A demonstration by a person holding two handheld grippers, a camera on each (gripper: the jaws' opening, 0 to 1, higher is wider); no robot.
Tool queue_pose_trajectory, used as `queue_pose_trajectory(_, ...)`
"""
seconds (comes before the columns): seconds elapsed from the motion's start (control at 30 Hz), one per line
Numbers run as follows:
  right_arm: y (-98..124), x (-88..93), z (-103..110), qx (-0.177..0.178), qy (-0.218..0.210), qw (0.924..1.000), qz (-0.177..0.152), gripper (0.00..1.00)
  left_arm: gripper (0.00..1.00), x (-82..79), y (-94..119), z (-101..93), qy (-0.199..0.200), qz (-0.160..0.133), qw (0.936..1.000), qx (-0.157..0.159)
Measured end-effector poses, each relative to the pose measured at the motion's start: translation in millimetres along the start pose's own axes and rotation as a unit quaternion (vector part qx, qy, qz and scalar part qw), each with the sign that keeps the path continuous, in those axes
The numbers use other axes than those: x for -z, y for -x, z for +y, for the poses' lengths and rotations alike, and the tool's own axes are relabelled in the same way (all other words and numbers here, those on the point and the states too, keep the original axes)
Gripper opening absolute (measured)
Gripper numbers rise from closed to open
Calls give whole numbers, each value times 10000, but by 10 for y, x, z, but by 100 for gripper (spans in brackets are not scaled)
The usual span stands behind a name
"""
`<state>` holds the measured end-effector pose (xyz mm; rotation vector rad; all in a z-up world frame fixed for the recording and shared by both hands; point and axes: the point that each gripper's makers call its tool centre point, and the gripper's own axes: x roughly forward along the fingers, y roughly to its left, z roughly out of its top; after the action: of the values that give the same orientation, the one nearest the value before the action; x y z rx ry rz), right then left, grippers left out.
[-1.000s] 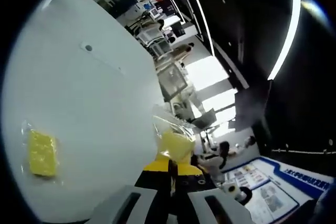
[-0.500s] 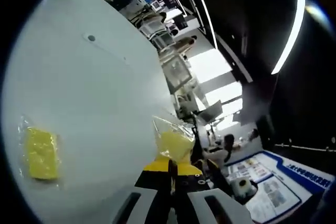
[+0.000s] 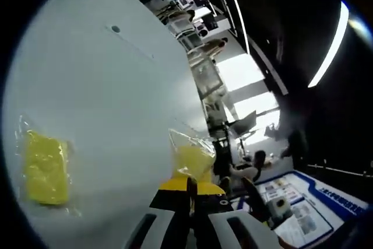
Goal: Compare the silicone blocks by pressing each to a similar depth, holding the contact briefly, and releasing to observe deformation and rebound differences across the visible hardness samples.
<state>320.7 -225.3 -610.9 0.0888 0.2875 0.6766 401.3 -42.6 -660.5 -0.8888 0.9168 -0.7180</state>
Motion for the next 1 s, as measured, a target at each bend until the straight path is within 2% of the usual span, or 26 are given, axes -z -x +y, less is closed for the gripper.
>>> queue_pose_trajectory(0.3, -16, 161, -11, -29, 324, 9994, 101, 97, 0, 64, -93, 239, 203, 87, 9997, -75)
queue_pose_trajectory(0.5, 4, 302, -75, 82, 143, 9996, 237, 97, 0, 103, -172, 417, 292, 184, 9992, -176)
queue_pose_trajectory(0.7, 25, 319, -64, 126, 175, 9994, 259, 97, 0, 125, -242, 592, 449, 210, 9983, -321)
queue_pose_trajectory(1.0, 80, 352, -103, 258, 104, 9991, 308, 97, 0, 238, -345, 790, 572, 391, 9962, -533)
